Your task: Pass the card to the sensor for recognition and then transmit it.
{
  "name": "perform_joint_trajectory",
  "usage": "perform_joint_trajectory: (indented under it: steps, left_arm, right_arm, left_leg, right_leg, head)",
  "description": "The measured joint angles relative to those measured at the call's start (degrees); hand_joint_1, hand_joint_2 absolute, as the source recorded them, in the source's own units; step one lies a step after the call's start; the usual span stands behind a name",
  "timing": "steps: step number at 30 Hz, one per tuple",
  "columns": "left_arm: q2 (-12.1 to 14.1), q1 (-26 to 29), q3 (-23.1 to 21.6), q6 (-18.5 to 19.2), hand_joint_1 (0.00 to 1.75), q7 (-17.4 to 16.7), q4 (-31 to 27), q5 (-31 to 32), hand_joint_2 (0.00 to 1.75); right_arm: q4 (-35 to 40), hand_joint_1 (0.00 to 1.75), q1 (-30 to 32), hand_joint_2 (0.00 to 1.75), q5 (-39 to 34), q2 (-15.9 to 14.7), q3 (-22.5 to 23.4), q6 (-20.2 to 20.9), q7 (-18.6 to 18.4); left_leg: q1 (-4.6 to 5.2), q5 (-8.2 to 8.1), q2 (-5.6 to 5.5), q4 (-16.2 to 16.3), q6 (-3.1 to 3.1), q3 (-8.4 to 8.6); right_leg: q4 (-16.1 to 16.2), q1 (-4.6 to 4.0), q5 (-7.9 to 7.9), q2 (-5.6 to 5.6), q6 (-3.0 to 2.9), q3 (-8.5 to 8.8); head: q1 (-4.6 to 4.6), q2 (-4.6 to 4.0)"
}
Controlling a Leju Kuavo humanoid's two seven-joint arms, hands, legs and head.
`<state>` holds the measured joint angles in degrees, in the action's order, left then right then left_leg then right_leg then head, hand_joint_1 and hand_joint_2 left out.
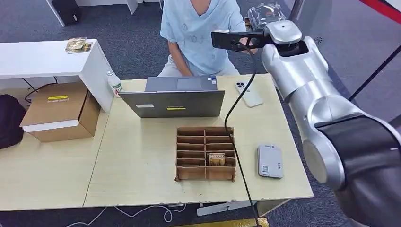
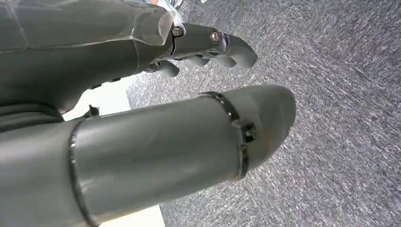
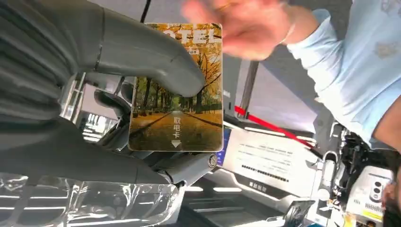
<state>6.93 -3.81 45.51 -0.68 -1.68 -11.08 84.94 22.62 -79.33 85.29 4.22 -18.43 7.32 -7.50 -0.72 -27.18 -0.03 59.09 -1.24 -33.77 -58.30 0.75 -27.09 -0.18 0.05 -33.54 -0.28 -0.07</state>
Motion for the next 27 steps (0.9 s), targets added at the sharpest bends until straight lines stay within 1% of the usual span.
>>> perform_joint_trajectory:
  steps: [4, 10, 11, 12, 19, 27]
  left_arm:
    - [0.0, 0.0, 0.02, 0.04, 0.0, 0.02, 0.0, 0.0, 0.0]
    - [0.0, 0.0, 0.02, 0.26, 0.0, 0.02, 0.0, -0.02, 0.0]
    - [0.0, 0.0, 0.02, 0.31, 0.0, 0.02, 0.0, 0.0, 0.0]
    - [0.0, -0.01, 0.02, 0.35, 0.0, 0.02, 0.0, -0.02, 0.0]
    - [0.0, 0.01, 0.02, 0.46, 0.0, -0.2, 0.02, -0.02, 0.0]
    - [0.0, 0.01, 0.07, 0.44, 0.0, -0.42, 0.0, -0.02, 0.0]
  right_arm:
    - [0.0, 1.75, 0.0, 1.75, -0.88, 0.07, 0.83, 0.59, 0.57]
    - [-0.02, 1.75, 0.01, 1.75, -0.88, 0.46, 0.92, 1.09, 1.01]
    - [-0.02, 0.56, 0.01, 1.75, -0.85, 0.61, 0.94, 1.09, 1.07]
    - [-0.02, 0.0, 0.02, 1.75, -0.83, 0.68, 0.94, 1.09, 1.07]
    - [-0.04, 0.0, 0.04, 1.75, -0.59, 1.4, 0.92, 0.9, 0.85]
    - [-0.02, 0.0, 0.07, 1.75, -0.48, 1.55, 0.92, 0.61, 0.48]
  left_leg:
    - [0.0, 0.0, 0.0, 0.0, 0.0, 0.0]
    - [0.0, 0.0, 0.0, 0.0, 0.0, -0.01]
    - [0.0, 0.0, 0.0, 0.0, 0.0, -0.01]
    - [0.0, 0.0, 0.0, 0.0, 0.0, -0.01]
    - [0.0, 0.0, 0.0, 0.0, 0.0, -0.01]
    - [0.0, 0.0, -0.01, 0.0, 0.0, -0.01]
  right_leg:
    - [-0.01, 0.0, 0.0, 0.0, 0.0, 0.0]
    - [-0.01, 0.0, 0.0, 0.0, 0.0, 0.0]
    - [-0.01, 0.0, 0.0, 0.0, 0.0, 0.0]
    - [-0.01, 0.0, 0.0, 0.0, 0.0, 0.0]
    - [-0.01, 0.0, 0.0, 0.0, 0.0, 0.0]
    - [-0.01, 0.0, 0.0, 0.0, 0.0, 0.0]
  head:
    - [0.0, 0.0]
    - [0.0, 0.0]
    - [0.0, 0.0]
    - [-0.02, 0.0]
    - [0.0, 0.0]
    - [0.0, 0.0]
